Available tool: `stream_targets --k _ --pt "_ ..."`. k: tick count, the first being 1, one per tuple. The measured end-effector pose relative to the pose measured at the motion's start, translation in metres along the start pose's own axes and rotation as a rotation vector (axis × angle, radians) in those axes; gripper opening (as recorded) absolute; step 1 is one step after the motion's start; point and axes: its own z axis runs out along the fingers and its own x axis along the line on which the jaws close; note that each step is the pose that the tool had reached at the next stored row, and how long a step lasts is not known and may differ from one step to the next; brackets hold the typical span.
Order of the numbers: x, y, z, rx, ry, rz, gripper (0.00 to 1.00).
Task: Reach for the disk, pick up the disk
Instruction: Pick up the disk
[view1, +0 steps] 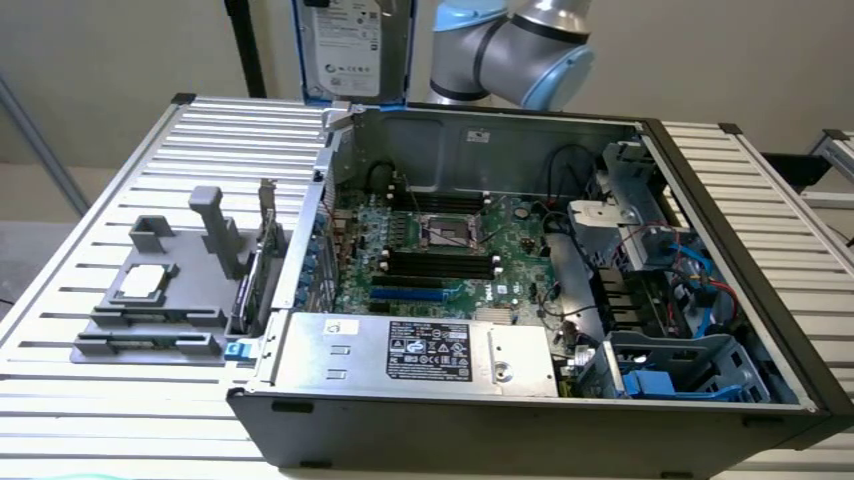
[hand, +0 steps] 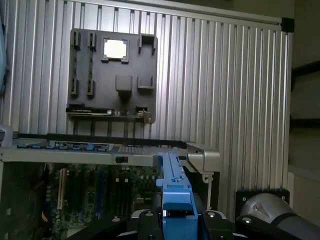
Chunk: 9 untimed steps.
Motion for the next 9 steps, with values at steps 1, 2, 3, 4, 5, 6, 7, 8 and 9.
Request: stream_targets --k 1,2,3,4,5,6,7,8,9 --pt "0.001 -0.0046 -0.0003 0.0001 -0.0022 0.000 0.33" --pt "0.002 -0.0091 -0.0005 0.0002 -0.0044 0.000 0.33" --pt "0.003 -0.0137 -0.0009 0.0002 -0.0062 0.000 0.33" --pt "0.004 -0.0181 -0.0012 0.0003 -0.0077 0.000 0.33" --pt "0.005 -0.0227 -0.0016 0.0003 -0.0088 0.000 0.33" --pt "0.006 -0.0272 -0.0020 0.0003 -0.0093 0.000 0.33" --pt "0.007 -0.0316 -0.0024 0.0003 -0.0095 0.000 0.33" --pt "0.008 -0.0360 -0.0028 0.0002 -0.0095 0.000 0.33" --pt "0.009 -0.0400 -0.0032 0.0004 -0.0095 0.000 0.33"
